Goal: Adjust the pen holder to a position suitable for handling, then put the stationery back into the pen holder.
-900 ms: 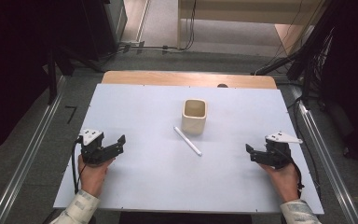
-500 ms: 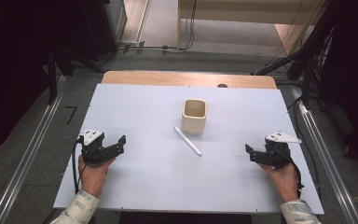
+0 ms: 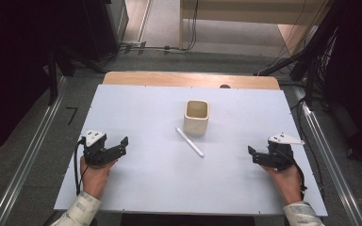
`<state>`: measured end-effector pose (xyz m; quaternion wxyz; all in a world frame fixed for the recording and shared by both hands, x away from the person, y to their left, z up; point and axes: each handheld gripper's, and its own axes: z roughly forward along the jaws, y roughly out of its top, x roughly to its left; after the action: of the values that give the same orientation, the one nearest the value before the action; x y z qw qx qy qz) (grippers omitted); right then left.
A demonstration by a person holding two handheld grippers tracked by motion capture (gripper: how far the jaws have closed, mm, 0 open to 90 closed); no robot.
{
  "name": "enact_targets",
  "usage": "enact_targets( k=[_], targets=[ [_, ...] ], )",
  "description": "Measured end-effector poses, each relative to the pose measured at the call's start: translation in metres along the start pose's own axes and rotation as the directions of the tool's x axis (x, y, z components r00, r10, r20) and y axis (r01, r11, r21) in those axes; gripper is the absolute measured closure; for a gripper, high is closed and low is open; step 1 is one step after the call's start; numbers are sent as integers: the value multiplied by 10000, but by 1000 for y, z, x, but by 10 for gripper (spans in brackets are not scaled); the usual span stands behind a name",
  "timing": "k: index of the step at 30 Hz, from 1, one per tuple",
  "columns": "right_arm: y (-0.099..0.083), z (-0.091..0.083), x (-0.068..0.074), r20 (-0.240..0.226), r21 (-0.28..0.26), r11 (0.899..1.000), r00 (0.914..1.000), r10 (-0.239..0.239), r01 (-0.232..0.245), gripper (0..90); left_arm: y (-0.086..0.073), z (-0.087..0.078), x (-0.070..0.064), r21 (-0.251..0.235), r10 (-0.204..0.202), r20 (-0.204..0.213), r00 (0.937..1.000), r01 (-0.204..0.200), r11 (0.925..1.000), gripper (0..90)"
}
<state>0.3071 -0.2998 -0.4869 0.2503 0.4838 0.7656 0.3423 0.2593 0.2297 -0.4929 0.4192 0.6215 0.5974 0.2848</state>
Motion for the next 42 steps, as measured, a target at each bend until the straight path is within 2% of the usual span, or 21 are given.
enact_targets(
  k=[13,16,27,31,42],
  targets=[
    [3,3,5,-182,-56,10000,9998,-56,55,139,0,-1,1,4,-17,5,10000,17,10000,164],
    [4,4,8,-347,-115,9999,9994,-80,76,140,-1,-1,0,31,14,-1,10000,-14,10000,164],
    [8,7,13,-399,-123,9999,9991,-126,121,144,-1,1,0,72,23,37,10000,-24,10000,164],
    [10,8,15,-656,-196,9998,9978,-92,79,157,-1,1,-1,80,44,44,10000,-45,10000,164],
    [13,10,19,-976,-252,9997,9952,48,-73,160,-1,2,-2,114,61,39,10000,-62,9999,164]
  ],
)
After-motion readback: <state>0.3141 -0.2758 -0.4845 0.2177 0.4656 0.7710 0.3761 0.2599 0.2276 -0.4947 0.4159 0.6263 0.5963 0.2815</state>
